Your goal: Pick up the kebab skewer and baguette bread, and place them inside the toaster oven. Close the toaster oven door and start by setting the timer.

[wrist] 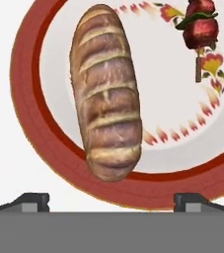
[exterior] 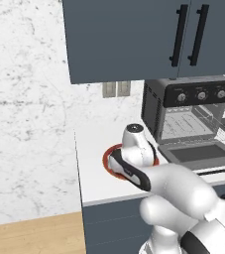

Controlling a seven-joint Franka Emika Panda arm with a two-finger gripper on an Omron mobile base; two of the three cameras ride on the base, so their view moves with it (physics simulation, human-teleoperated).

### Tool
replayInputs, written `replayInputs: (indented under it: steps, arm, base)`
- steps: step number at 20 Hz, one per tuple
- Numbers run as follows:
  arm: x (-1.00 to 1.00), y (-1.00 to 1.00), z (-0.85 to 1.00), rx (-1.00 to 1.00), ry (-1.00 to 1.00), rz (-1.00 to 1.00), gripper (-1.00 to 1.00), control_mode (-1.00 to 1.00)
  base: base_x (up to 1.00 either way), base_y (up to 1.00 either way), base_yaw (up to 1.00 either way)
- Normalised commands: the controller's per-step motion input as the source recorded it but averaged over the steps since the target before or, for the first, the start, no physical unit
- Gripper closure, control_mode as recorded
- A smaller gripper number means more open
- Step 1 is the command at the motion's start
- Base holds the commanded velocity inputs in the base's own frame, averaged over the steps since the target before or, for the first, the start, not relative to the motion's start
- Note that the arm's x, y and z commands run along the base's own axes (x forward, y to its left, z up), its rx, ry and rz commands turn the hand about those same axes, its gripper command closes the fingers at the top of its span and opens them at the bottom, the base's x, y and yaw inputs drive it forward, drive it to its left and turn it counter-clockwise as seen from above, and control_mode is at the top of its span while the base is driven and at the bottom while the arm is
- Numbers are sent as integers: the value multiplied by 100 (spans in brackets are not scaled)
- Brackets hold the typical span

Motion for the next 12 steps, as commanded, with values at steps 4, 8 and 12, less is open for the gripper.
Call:
replayInputs:
  steps: [4, 8, 12]
  arm:
    - [14, 0, -29, 0, 3, -7, -100, -100]
    - [18, 0, -20, 0, 4, -6, -100, -100]
    - [33, 0, -16, 0, 5, -2, -100, -100]
  base:
    - [0, 0, 0]
    - [0, 0, 0]
    - [0, 0, 0]
